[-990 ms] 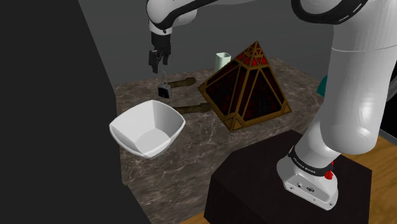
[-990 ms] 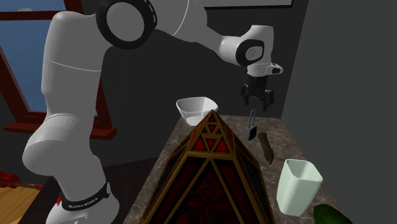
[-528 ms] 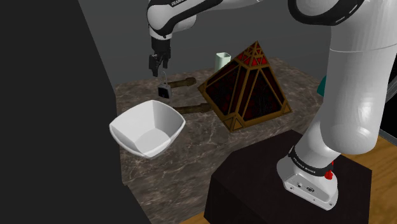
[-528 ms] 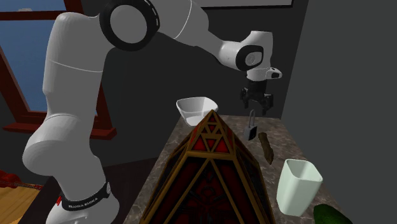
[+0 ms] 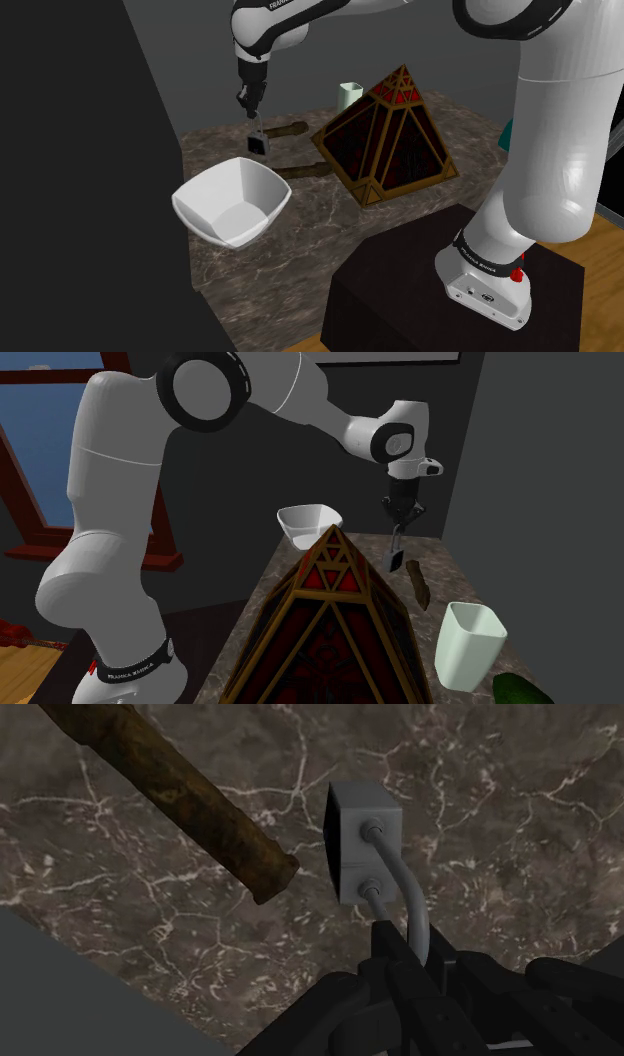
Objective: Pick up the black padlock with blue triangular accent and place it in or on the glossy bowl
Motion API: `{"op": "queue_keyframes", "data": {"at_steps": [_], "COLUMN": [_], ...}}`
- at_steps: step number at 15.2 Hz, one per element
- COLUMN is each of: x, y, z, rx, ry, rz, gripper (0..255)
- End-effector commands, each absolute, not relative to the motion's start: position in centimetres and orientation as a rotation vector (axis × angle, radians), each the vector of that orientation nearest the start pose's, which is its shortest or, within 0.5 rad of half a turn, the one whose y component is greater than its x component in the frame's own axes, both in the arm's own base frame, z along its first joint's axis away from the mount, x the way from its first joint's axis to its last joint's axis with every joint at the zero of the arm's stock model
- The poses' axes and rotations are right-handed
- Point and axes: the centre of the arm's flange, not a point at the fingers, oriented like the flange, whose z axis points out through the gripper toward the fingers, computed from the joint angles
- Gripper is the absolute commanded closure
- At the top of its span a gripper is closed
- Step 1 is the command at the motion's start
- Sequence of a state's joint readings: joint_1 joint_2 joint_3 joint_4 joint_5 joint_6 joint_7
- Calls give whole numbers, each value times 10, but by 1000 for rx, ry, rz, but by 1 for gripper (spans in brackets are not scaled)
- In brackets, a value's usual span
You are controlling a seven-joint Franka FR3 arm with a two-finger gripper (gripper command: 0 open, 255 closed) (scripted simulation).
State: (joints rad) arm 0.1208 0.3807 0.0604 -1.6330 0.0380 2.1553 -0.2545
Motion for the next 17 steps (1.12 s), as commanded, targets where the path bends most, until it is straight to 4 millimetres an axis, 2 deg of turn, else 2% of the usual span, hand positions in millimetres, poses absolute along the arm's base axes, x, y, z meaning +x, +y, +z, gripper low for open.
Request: {"op": "queue_keyframes", "data": {"at_steps": [1, 5, 17], "x": [668, 668, 668], "y": [119, 119, 119], "z": [412, 412, 476], "rx": [-3019, -3019, -3019], "ry": [-630, -630, -630], "rz": [-221, -221, -221], "gripper": [255, 255, 255]}}
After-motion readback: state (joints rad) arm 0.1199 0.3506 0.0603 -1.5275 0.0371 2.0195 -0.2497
